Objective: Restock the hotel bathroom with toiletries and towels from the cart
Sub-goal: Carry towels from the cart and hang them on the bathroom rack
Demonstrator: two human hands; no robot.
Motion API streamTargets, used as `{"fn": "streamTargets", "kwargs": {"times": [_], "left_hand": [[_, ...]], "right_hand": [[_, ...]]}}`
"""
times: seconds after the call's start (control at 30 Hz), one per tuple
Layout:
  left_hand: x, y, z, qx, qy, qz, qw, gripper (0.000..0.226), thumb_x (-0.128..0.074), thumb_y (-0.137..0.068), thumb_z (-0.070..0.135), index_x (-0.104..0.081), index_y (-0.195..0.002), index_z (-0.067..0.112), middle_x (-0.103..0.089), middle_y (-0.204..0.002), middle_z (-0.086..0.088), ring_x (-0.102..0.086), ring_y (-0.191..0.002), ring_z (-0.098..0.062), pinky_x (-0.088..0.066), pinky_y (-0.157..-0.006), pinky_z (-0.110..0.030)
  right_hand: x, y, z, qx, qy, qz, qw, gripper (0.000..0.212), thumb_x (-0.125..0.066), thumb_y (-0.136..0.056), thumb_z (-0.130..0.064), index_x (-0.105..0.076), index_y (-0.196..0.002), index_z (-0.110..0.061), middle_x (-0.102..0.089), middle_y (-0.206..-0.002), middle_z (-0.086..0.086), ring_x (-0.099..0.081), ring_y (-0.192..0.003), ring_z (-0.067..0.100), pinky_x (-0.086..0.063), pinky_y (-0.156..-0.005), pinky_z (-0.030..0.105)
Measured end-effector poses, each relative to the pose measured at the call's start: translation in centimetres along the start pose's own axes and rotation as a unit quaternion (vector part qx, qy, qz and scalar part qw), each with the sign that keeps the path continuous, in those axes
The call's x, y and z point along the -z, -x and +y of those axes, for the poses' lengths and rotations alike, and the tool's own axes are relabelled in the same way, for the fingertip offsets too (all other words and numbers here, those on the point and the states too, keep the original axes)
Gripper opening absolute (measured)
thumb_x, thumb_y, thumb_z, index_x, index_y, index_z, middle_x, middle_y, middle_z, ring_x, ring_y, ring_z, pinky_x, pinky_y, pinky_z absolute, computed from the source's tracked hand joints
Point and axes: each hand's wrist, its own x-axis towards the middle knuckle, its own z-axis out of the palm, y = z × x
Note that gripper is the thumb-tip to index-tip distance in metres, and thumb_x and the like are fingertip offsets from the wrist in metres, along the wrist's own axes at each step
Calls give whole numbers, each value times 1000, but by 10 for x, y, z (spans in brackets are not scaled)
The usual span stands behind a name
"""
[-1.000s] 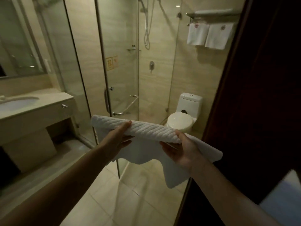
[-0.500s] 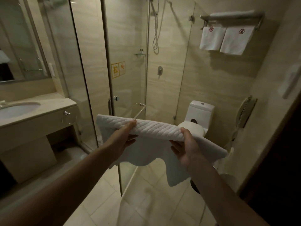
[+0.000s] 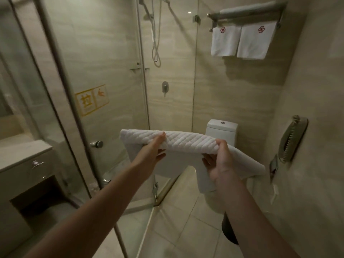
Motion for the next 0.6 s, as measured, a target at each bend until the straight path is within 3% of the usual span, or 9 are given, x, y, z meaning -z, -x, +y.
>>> {"fn": "streamTargets", "kwargs": {"times": [0.2, 0.3, 0.43, 0.6], "left_hand": [[-29, -99, -9, 12, -7, -43, 999, 19, -60, -88, 34, -56, -97, 19, -61, -104, -3, -60, -99, -15, -49, -90, -32], [-44, -157, -13, 9, -22, -73, 997, 36, -60, -86, 39, -55, -115, 17, -61, -111, -3, -59, -104, -16, -48, -95, -33], [-68, -237, -7, 20, -11, -91, 996, 44, -64, -83, 39, -51, -119, 16, -59, -118, -7, -59, -108, -20, -46, -100, -37], [-104, -323, 7, 3, -3, -140, 990, 49, -61, -87, 33, -46, -129, 11, -55, -123, -6, -57, -111, -21, -48, -97, -36]], "right_hand": [[-6, -86, -11, 4, -14, 25, 1000, 33, -54, -86, -34, -62, -111, -14, -66, -102, 10, -62, -88, 20, -50, -72, 31], [-11, -134, -21, 18, -30, 33, 999, 30, -54, -87, -31, -62, -109, -13, -66, -100, 9, -62, -87, 20, -51, -73, 33], [-31, -198, -42, 57, -24, 36, 997, 20, -51, -89, -29, -63, -98, -14, -66, -94, 7, -62, -87, 18, -49, -76, 32], [-51, -274, -75, 93, -12, 44, 995, 23, -47, -94, -32, -61, -97, -14, -64, -98, 8, -60, -91, 19, -47, -91, 41]]}}
